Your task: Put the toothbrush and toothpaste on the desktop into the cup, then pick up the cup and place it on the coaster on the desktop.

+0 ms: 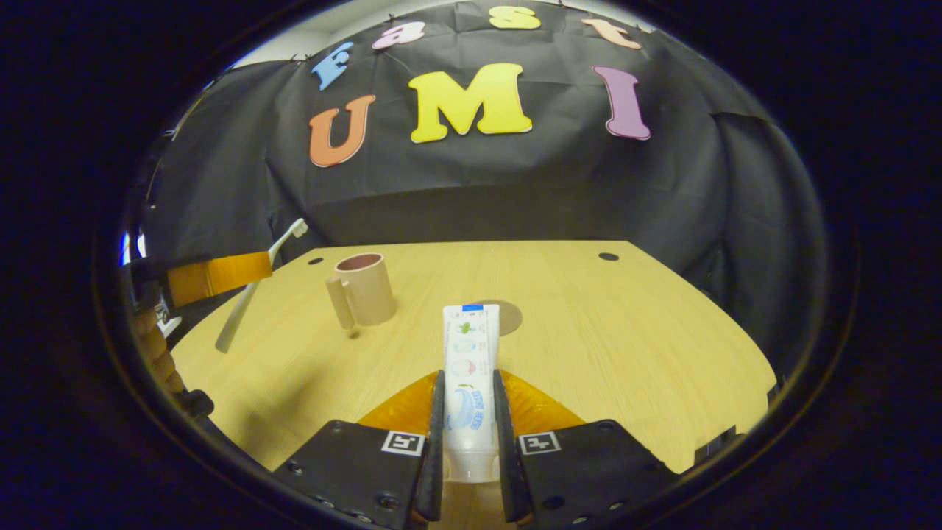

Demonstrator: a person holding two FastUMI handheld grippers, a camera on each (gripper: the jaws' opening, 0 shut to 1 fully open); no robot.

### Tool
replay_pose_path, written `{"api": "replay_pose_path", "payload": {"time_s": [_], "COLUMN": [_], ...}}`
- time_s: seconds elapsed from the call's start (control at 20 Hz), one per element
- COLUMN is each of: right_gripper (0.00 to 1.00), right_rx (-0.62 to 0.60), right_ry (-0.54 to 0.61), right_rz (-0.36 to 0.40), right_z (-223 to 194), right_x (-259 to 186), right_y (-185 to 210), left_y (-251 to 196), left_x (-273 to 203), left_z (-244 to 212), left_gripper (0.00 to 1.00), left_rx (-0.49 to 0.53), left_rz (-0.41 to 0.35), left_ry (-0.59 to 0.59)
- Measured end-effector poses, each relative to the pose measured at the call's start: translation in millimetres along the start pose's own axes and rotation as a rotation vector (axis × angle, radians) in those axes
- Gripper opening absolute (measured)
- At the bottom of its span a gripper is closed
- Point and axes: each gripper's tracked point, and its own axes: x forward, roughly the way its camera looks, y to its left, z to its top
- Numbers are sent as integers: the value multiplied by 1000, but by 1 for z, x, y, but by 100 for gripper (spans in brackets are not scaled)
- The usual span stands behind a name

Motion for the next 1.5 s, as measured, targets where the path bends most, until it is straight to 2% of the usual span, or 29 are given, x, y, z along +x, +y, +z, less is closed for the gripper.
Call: {"api": "replay_pose_path", "payload": {"time_s": [0.3,0.5,0.7,0.85,1.25,1.5], "right_gripper": [31,31,31,31,31,31], "right_rx": [-29,-50,-52,-63,-58,-57], "right_ry": [-117,-146,-97,-71,-61,-56], "right_rz": [11,13,13,4,16,4], "right_z": [38,47,33,27,23,21], "right_x": [5,23,51,66,74,75], "right_y": [14,24,28,29,34,30], "left_y": [0,-9,-6,4,3,4], "left_x": [62,98,121,134,153,164], "left_z": [55,72,85,81,82,69], "left_gripper": [8,8,8,8,10,13], "left_rx": [-18,-52,0,17,11,5], "left_rz": [-67,-124,-122,-92,-81,-81], "left_ry": [-98,-96,-133,-134,-160,-128]}}
